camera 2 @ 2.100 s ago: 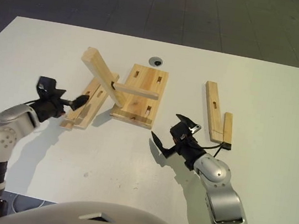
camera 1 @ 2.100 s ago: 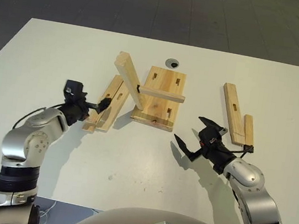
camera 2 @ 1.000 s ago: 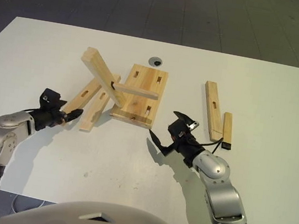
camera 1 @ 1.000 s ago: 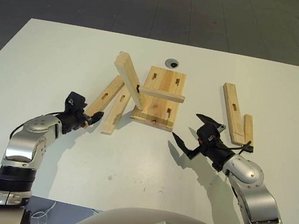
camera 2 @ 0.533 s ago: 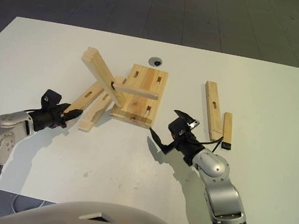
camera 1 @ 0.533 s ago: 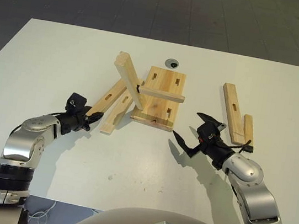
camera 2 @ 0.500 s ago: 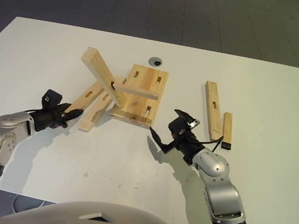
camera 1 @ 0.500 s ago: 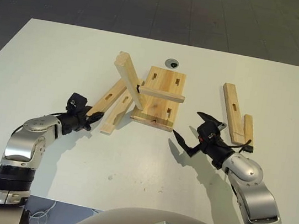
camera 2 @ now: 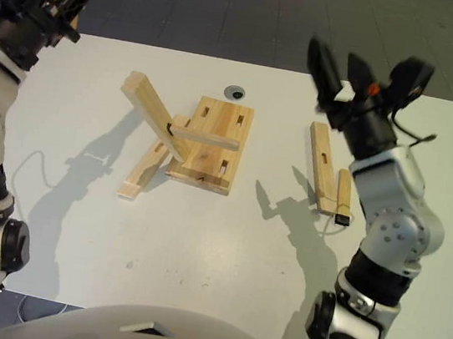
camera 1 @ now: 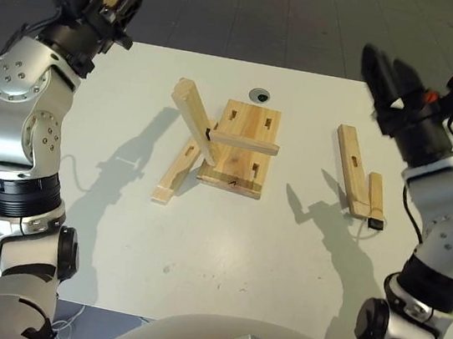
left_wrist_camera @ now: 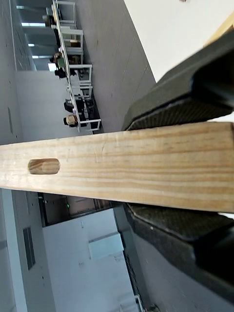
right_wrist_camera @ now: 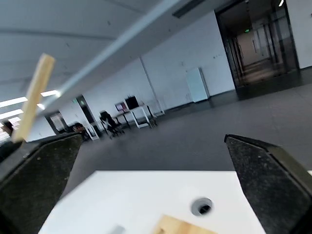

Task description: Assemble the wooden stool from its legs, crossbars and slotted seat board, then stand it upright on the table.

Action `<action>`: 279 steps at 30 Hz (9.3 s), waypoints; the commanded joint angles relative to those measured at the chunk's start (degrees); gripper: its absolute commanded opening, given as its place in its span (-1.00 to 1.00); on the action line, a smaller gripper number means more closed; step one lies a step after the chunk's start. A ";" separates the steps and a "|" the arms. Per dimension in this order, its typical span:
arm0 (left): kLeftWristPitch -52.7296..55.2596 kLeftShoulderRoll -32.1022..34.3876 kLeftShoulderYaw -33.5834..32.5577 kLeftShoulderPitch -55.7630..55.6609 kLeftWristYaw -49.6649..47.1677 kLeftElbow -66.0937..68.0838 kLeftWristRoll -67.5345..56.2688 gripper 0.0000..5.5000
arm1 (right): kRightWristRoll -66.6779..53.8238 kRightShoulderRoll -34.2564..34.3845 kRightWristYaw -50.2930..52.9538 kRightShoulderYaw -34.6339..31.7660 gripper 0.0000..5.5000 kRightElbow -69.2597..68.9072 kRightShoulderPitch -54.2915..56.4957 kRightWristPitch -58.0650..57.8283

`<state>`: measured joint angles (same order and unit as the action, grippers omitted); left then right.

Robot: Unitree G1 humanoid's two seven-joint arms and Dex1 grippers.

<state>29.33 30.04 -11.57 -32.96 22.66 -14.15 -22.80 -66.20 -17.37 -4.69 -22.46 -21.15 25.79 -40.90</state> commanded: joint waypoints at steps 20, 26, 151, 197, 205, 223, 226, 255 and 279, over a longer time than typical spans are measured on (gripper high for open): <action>0.45 -1.14 12.93 -5.87 15.25 -11.99 -4.45 -0.25 | -30.97 -2.87 29.19 8.33 0.33 -8.81 11.78 7.25; 0.88 -1.07 14.10 -3.87 15.44 -13.59 -3.98 -0.25 | -32.66 -2.76 30.66 9.75 -0.01 -10.87 9.22 9.18; 0.54 0.70 17.50 9.75 25.84 -9.50 -5.35 0.25 | 41.31 -8.69 -11.49 12.74 -0.63 -1.01 -16.39 16.46; 0.34 0.23 21.25 17.13 21.02 -12.74 -4.49 -0.26 | 47.72 0.28 -14.80 20.22 -0.63 0.62 -17.69 23.34; -0.76 -0.38 22.22 18.17 20.16 -11.98 -3.79 -0.26 | 44.00 1.19 -16.99 18.57 -0.63 -0.24 -22.12 22.50; -3.23 0.04 23.90 19.94 18.99 -11.04 -1.29 -0.26 | 44.58 1.65 -16.66 19.68 -0.63 -1.57 -18.96 22.93; -3.50 0.14 24.27 20.30 19.03 -11.01 -0.94 -0.26 | 46.29 1.68 -17.67 21.04 -0.63 -0.83 -19.39 24.93; -5.98 0.02 26.68 21.70 17.90 -9.29 1.03 -0.26 | 42.51 2.82 -18.07 22.70 -0.63 -7.09 -20.06 20.74; -7.21 0.49 26.36 21.91 18.02 -7.21 1.43 -0.26 | 22.72 -1.36 -18.60 15.97 -0.63 -8.01 -16.22 -1.95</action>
<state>17.87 28.75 10.78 -13.61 39.83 -26.49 -25.55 -35.22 -19.48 -19.44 -9.78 -27.71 8.96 -36.24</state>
